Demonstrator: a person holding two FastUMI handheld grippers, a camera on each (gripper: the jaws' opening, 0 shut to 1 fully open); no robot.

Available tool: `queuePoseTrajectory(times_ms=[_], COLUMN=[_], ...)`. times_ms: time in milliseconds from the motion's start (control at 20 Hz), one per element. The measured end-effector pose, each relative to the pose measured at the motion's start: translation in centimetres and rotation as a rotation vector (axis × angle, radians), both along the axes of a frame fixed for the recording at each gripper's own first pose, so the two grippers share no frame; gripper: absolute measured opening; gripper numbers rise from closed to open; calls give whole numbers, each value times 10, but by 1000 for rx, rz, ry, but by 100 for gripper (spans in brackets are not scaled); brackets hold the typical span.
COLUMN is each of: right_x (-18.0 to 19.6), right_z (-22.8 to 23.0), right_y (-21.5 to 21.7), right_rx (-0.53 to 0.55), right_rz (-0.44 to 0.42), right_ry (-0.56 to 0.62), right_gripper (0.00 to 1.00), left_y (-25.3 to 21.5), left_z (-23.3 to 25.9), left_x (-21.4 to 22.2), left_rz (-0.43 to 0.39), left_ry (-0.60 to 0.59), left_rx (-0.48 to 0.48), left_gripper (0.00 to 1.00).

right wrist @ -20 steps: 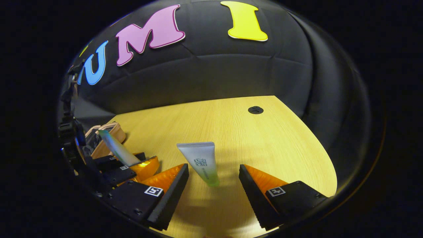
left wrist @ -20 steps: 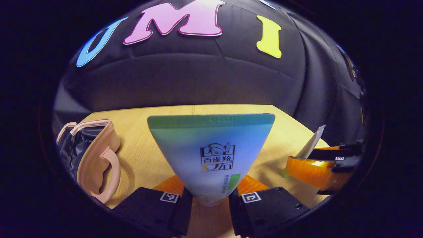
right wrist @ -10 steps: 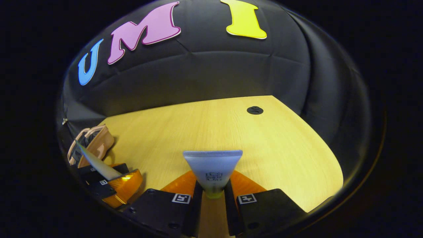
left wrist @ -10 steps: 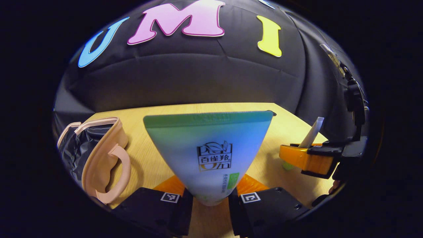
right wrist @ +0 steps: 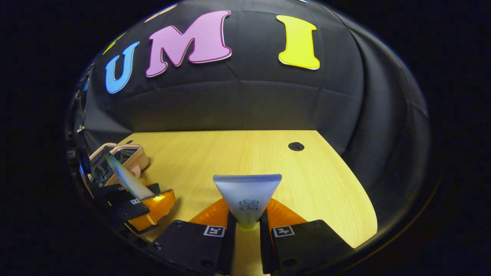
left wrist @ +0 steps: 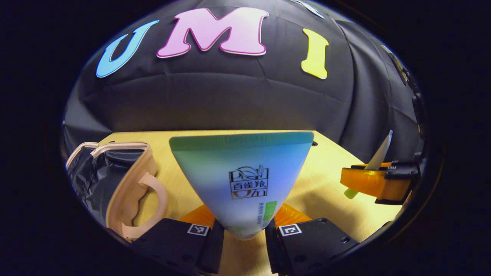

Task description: First open the suitcase, pack the skin care products into it, and then close the suitcase.

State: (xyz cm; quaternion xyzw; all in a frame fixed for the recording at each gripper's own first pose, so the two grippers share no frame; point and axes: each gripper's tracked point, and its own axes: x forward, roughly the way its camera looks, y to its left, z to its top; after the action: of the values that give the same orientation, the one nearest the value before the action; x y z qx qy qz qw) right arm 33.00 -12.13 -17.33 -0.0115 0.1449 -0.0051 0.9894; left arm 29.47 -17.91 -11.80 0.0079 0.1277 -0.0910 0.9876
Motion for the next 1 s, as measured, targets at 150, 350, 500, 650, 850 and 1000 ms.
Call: queuePoseTrajectory(times_ms=[150,350,500,650,850,1000], right_x=[-19,-36,-42,-39,-29,-27], right_z=[24,54,72,78,82,78], right_y=[35,103,175,244,301,318], right_rx=[2,5,40,30,54,39], right_rz=[62,168,259,340,360,353], right_ry=[-1,-7,-15,-21,-37,-13], right_gripper=[30,30,30,30,30,30], left_y=[35,120,199,262,291,304], left_z=[38,89,103,82,30,-8], left_x=[-24,-60,-73,-64,-48,-38], left_rz=[32,108,168,154,98,64], left_ry=[-37,-60,-25,101,344,505], left_rx=[-24,-41,-31,29,4,53], left_gripper=[51,51,51,51,51,52])
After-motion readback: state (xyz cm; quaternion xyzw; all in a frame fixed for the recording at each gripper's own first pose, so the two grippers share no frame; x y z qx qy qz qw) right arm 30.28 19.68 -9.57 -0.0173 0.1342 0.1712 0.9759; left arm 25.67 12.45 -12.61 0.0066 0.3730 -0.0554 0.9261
